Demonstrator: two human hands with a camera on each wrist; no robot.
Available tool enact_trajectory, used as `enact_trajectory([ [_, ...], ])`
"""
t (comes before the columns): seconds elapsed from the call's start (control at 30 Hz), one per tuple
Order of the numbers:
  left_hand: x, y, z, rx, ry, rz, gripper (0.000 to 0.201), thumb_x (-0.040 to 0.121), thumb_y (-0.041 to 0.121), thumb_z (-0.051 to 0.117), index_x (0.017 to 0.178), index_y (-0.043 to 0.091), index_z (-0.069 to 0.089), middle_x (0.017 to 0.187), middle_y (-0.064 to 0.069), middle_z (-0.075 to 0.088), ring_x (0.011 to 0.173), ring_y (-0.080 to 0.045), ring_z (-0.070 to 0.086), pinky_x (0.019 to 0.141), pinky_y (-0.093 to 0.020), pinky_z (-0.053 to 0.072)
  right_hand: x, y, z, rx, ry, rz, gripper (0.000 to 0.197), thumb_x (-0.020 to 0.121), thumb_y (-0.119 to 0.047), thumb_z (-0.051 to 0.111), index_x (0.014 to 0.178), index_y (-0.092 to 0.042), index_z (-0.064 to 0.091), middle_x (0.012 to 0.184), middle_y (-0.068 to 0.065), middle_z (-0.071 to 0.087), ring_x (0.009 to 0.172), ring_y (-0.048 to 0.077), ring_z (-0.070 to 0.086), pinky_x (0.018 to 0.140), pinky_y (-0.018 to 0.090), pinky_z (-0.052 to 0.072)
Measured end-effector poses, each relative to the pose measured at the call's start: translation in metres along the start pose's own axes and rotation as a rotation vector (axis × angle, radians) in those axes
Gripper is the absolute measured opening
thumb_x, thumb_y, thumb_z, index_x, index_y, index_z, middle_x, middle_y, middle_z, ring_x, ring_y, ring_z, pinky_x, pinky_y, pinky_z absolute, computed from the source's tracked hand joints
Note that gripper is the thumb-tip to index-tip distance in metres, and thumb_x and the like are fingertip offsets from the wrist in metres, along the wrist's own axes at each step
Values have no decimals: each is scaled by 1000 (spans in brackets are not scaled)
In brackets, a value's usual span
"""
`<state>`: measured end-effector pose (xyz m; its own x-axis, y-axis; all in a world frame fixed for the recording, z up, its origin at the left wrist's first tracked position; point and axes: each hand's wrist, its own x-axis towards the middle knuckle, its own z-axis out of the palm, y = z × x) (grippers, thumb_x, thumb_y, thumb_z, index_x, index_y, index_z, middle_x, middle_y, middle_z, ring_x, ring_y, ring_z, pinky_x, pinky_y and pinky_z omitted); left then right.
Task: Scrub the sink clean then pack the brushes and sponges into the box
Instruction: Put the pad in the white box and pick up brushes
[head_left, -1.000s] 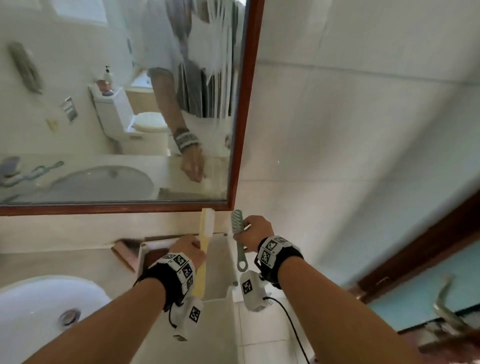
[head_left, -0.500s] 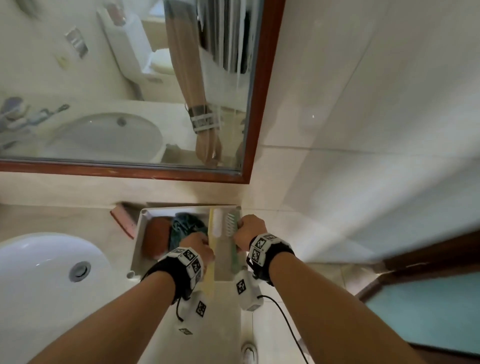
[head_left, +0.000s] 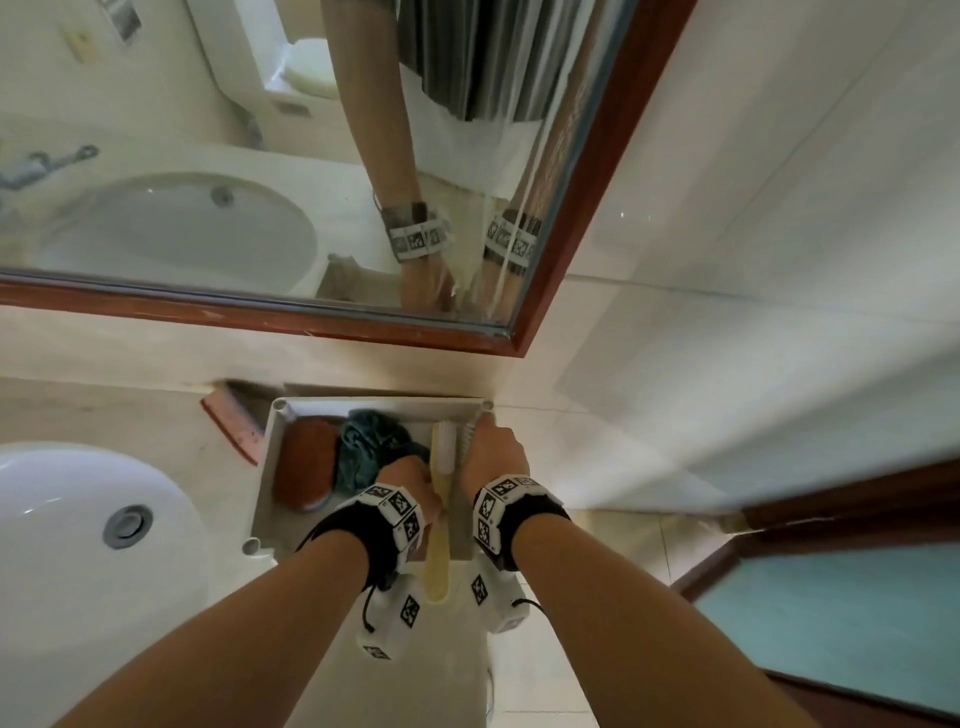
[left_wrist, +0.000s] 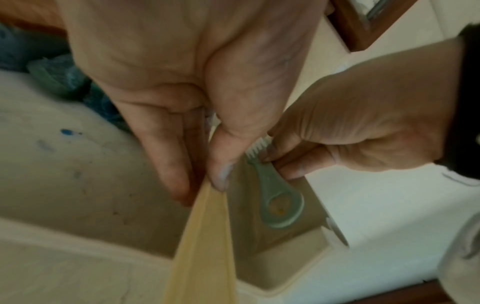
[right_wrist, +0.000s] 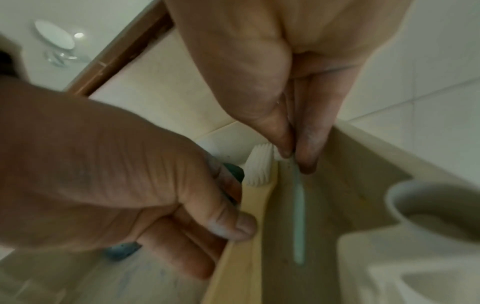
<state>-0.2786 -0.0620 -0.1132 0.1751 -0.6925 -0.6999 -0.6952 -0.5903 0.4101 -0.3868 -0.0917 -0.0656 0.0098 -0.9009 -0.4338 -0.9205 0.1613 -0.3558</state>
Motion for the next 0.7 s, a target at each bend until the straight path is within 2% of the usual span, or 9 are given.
enact_trajectory([
  [0.1,2,4,4,107,18,57,31,76,27,79,103,13,71,101,-5,71,95,-23,67,84,-30,56,-1,-1,3,-58,-29,-13,42,95,-15,47,136,-11,39,116,15,61,105,34,62,84,39,52],
  [0.17,4,6,7,134,25,76,32,77,30,79,104,14,70,106,-3,70,100,-21,65,86,-26,53,-2,-3,4,-110,-45,-22,35,92,-15,53,127,-10,48,114,15,62,104,33,62,83,39,53],
  [0.27,5,8,8,171,8,93,28,77,31,78,99,15,71,104,-3,70,99,-21,65,84,-25,52,-1,-3,2,-241,-53,-75,17,92,-14,55,108,-9,59,109,12,66,99,30,64,76,35,52],
  [0.37,8,6,6,206,-4,118,34,71,40,80,94,16,72,98,-2,71,97,-21,66,85,-29,54,0,-4,-2,-368,-66,-135,12,92,-10,53,100,-9,61,105,10,66,97,29,65,70,32,46],
  [0.47,9,3,4,223,18,152,45,68,45,81,103,19,71,107,0,70,103,-20,65,89,-28,52,-2,-1,-3,-458,-44,-168,10,90,-9,53,94,-11,62,98,8,68,91,27,66,65,32,45],
  [0.57,11,2,7,224,39,165,52,70,44,81,113,18,67,115,-1,67,109,-21,62,92,-28,51,-6,2,0,-547,-11,-211,15,90,-10,55,103,-12,60,93,5,69,85,26,68,61,31,44],
  [0.63,11,2,8,245,43,176,49,73,42,80,112,16,68,114,-3,67,108,-22,62,92,-30,52,-6,3,3,-580,-6,-231,21,90,-10,57,111,-10,58,93,5,69,85,27,68,60,31,45],
  [0.7,10,1,8,263,48,194,46,76,43,77,112,16,68,113,-3,67,108,-23,62,92,-31,52,-6,3,3,-585,-10,-235,23,89,-10,58,112,-10,57,93,6,69,85,27,68,60,31,44],
])
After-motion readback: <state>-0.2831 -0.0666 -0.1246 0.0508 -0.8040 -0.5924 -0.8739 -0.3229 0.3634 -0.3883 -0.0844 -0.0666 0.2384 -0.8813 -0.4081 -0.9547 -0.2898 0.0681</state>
